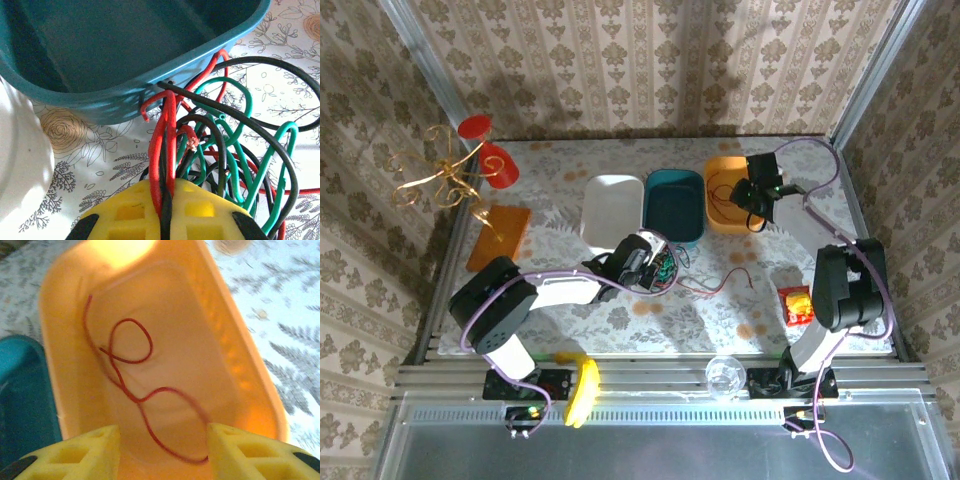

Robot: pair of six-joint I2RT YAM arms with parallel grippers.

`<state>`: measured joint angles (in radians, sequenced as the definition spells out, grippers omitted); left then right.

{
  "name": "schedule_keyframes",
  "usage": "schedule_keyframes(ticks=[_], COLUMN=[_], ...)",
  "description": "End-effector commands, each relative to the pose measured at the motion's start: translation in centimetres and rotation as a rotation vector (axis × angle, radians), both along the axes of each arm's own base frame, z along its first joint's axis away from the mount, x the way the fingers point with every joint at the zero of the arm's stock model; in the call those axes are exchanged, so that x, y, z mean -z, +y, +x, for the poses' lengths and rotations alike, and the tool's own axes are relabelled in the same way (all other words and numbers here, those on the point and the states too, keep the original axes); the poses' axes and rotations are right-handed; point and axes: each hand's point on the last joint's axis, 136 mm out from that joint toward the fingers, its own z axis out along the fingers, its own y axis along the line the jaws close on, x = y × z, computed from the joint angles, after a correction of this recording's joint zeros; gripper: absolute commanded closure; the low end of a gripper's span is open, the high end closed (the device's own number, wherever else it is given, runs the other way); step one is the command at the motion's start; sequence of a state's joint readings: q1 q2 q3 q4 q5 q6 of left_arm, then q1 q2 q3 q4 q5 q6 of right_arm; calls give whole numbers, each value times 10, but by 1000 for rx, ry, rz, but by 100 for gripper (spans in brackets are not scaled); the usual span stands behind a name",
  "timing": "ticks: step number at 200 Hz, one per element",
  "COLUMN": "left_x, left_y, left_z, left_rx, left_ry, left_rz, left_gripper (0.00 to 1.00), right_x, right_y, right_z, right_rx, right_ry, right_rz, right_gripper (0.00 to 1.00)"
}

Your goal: Untangle the cables

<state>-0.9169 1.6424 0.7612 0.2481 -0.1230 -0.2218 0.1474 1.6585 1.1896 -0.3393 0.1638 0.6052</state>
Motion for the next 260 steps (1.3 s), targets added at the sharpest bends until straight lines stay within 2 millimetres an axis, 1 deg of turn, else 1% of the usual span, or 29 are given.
schedule_keyframes(ticks=[1,12,26,31,34,42,56,67,78,91,106,116,120,123,130,151,177,200,215,224,230,237,245,254,256,260], left_x=[-13,-14,-13,-13,-13,-13,-13,-13,-13,-14,-14,-14,-14,-14,-14,-17,-18,-20,-21,-21,-21,-22,-22,-22,-22,-22], left_y=[2,3,3,3,3,3,4,4,5,4,4,5,5,5,5,5,4,4,4,3,3,3,3,3,3,3], left_z=[4,5,7,7,6,7,7,7,6,7,7,8,8,8,8,8,7,7,6,6,6,6,6,6,6,6], left_rx=[-39,-46,-52,-52,-51,-53,-54,-55,-55,-52,-53,-56,-56,-57,-58,-55,-51,-51,-49,-46,-44,-43,-43,-44,-44,-45], left_ry=[-34,-35,-34,-33,-33,-31,-31,-32,-30,-30,-26,-23,-24,-24,-23,-24,-20,-19,-20,-19,-17,-17,-16,-17,-17,-17], left_rz=[-17,-15,-15,-14,-15,-15,-15,-16,-17,-23,-29,-32,-33,-35,-33,-41,-39,-41,-45,-45,-44,-46,-46,-47,-47,-46], left_gripper=[100,100,100,100,100,100,100,100,100,100,100,100,100,100,100,100,100,100,100,100,100,100,100,100,100,100], right_x=[-17,-18,-19,-12,-17,-14,1,13,24,37,52,61,61,68,74,90,113,123,127,128,129,131,131,132,131,130], right_y=[-13,-13,-4,2,7,27,63,95,120,142,156,160,162,162,162,162,159,162,164,163,163,161,157,150,148,146], right_z=[-33,-49,-69,-76,-81,-91,-115,-138,-161,-183,-195,-197,-196,-196,-194,-190,-194,-193,-194,-193,-193,-193,-191,-189,-189,-187], right_rx=[65,62,21,-13,-39,-144,-342,-510,-642,-756,-828,-844,-849,-848,-852,-854,-865,-879,-881,-871,-861,-845,-815,-781,-776,-763], right_ry=[-12,-11,-9,9,-9,-9,30,75,126,179,226,256,255,282,301,358,429,450,454,452,450,448,441,435,432,425], right_rz=[-113,-148,-185,-193,-187,-166,-129,-77,-23,8,11,-9,-16,-28,-47,-97,-169,-235,-276,-295,-300,-308,-321,-343,-349,-359], right_gripper=[49,49,49,49,49,49,49,49,49,48,48,48,48,48,48,48,49,50,53,57,62,70,84,97,100,100])
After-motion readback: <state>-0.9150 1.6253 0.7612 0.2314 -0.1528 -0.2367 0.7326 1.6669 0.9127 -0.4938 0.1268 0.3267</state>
